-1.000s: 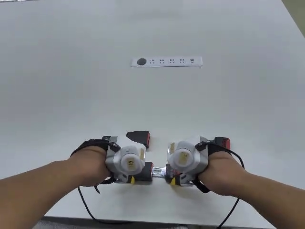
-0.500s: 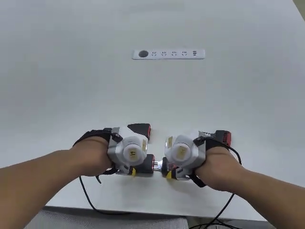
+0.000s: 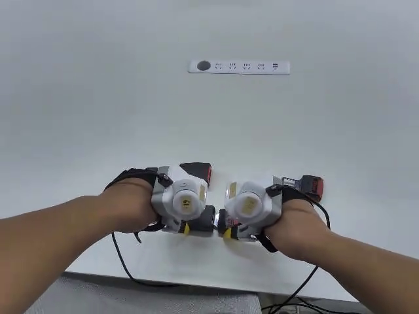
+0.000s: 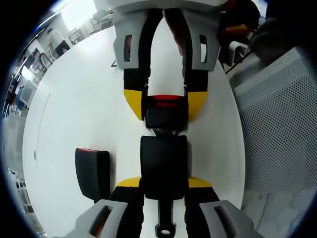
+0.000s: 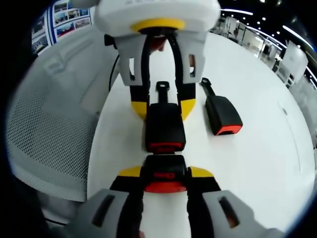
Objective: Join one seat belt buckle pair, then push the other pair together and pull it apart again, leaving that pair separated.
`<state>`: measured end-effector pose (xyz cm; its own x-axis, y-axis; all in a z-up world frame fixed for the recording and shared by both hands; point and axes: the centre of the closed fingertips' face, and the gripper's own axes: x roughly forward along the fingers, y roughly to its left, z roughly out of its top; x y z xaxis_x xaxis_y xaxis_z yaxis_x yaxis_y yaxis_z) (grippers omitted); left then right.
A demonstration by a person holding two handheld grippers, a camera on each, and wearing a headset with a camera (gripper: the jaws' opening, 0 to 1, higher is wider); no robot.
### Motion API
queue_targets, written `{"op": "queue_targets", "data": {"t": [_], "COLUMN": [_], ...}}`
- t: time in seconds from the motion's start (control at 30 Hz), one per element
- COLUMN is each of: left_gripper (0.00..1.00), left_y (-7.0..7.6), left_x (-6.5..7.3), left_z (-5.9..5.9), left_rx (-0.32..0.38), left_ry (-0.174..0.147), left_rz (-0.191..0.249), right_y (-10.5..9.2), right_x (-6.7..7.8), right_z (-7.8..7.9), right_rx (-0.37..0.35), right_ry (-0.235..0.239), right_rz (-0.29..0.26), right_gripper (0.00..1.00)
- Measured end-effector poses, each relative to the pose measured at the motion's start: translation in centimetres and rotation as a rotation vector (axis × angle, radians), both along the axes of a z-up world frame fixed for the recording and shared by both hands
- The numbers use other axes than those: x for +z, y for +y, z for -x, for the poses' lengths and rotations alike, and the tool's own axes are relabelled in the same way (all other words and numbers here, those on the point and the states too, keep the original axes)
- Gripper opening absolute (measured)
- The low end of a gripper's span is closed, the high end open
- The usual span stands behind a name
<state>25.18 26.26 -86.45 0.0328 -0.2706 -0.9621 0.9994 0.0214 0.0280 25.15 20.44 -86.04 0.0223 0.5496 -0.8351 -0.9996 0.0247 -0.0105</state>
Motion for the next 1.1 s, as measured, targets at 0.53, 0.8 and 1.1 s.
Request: {"op": "queue_targets", "data": {"t": [0.53,0.8,1.1], "left_gripper": [0.31,0.31,0.31], "left_y": [-0.02,0.30,0.29], "left_x": [0.06,0.09,0.08], "left_z": [-0.03,-0.20,-0.20], "left_rx": [-0.004,0.000,0.016], "left_ry": [-0.001,-0.007,0.006], "left_rz": [-0.006,0.054,0.049], "right_y": [0.11,-0.23,-0.26], "right_x": [0.44,0.23,0.11], "right_z": [-0.04,0.08,0.21], "right_rx": [-0.010,0.021,0.001], "right_ry": [0.003,0.003,0.001], "right_rz": [-0.005,0.003,0.001], "right_gripper": [0.32,0.32,0.33]}}
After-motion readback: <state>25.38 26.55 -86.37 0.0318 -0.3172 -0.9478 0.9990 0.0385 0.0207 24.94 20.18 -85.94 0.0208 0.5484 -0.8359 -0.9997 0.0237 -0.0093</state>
